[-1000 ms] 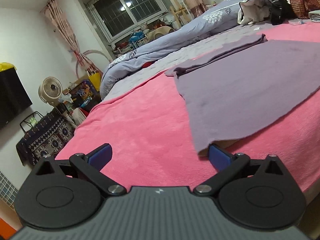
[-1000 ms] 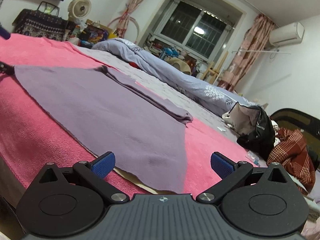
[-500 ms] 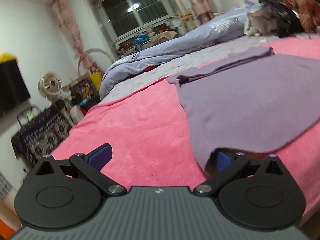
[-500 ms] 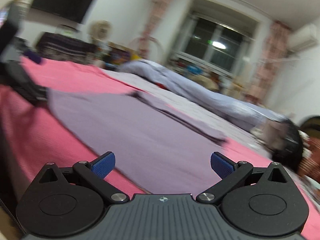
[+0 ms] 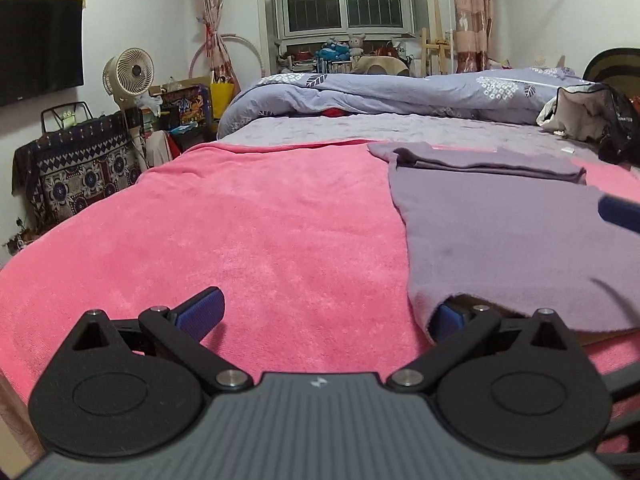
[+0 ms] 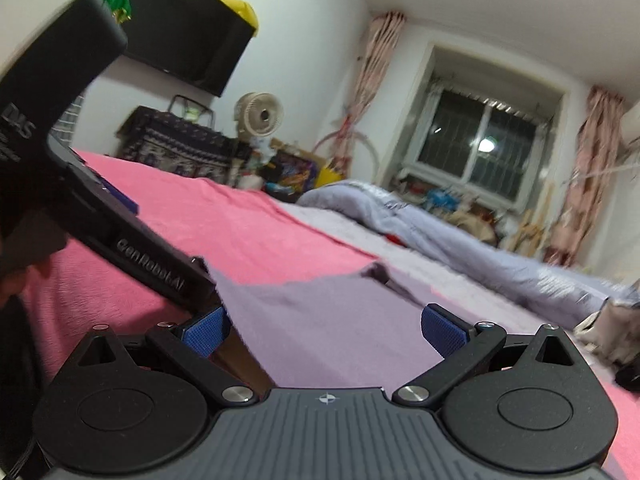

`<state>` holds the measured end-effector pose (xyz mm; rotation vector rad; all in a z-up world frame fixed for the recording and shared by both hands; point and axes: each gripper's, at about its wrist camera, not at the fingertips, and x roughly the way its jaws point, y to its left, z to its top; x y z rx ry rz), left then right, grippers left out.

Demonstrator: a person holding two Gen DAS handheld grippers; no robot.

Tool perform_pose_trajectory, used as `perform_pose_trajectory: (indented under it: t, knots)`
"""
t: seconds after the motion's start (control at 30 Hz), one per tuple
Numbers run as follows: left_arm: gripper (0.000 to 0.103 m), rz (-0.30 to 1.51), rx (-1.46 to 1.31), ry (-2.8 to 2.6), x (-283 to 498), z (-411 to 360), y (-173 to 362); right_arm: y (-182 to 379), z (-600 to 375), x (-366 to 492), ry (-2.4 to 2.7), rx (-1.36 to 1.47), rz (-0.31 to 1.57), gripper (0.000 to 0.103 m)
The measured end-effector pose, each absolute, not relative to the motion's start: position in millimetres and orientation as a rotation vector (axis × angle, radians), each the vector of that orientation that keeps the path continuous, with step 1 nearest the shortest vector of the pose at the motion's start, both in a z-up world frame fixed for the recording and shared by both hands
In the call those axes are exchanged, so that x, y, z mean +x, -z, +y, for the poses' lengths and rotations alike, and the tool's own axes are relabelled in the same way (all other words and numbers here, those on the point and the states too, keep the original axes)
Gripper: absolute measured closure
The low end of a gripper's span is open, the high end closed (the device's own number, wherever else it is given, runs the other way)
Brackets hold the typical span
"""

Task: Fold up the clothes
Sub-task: 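Grasp the edge of the lilac cloth with the left gripper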

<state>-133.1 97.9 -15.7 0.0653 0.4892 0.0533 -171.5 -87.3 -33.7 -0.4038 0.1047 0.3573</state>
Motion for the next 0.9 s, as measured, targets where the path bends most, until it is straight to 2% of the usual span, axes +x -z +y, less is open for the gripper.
perform_pose_trajectory:
  t: [0.3, 0.6, 0.7, 0.9]
  knots:
    - [0.000, 0.491, 0.021, -0.052, -137, 107, 16, 57, -114, -165, -0.134, -0.501, 0.110, 0.000]
    - [0.000, 0.499, 0.005, -0.068, -137, 108, 17, 69, -257, -168, 0.319, -0.711, 0.268, 0.000]
    - [0.000, 0.500, 0.009, -0.072, -137, 106, 17, 58, -303, -170, 0.331, -0.491, 0.349, 0.000]
    - [0.000, 0.486, 0.033, -0.087, -140, 102, 14, 72, -276, -168, 0.374, -0.628, 0.301, 0.000]
